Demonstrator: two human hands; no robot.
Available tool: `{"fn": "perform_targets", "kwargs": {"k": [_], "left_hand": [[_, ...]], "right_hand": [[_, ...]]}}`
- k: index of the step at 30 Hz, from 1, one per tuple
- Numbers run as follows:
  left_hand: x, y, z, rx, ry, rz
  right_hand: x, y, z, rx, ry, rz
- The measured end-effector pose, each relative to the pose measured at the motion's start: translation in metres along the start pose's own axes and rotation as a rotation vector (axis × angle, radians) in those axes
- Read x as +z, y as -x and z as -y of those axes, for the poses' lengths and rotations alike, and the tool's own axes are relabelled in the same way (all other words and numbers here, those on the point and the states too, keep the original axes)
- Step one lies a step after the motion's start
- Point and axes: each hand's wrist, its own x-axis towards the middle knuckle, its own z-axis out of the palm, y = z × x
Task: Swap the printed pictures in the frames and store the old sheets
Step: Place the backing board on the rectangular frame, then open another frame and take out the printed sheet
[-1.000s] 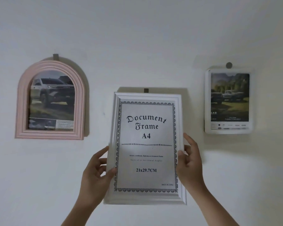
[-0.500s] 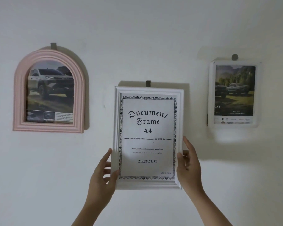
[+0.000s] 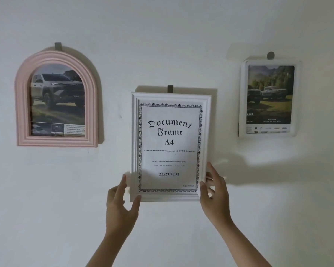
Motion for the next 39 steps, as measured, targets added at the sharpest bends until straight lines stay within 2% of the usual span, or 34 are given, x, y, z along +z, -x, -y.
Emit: {"fn": "perform_targets", "kwargs": {"k": [3,6,11,18,26,33,39], "left_hand": [[0.0,0.002,-0.02,0.032,-0.034,-0.107],[0.005,0.003,-0.054,0.137,-0.012,-0.142],[0.037,0.003,-0.111,0.243,0.091,-0.024],[0.109,-0.002,-0.167,0.335,0.183,0.176],[0.189,-0.025,-0.209,0.392,0.189,0.242],[0.229,-0.043,-0.231,0.403,0.147,0.196],[0.232,-0.053,-0.236,0.404,0.174,0.176]], "right_hand": [[-0.013,-0.003,0.006,-0.008,0.017,-0.004],[-0.036,-0.015,0.01,-0.033,0.038,-0.05],[-0.083,-0.046,0.01,-0.025,0.068,-0.198],[-0.151,-0.096,-0.009,-0.117,0.331,-0.345],[-0.194,-0.145,-0.039,-0.092,0.455,-0.235],[-0.186,-0.173,-0.066,-0.353,0.399,-0.245],[-0.183,-0.181,-0.071,-0.391,0.37,-0.28]]}}
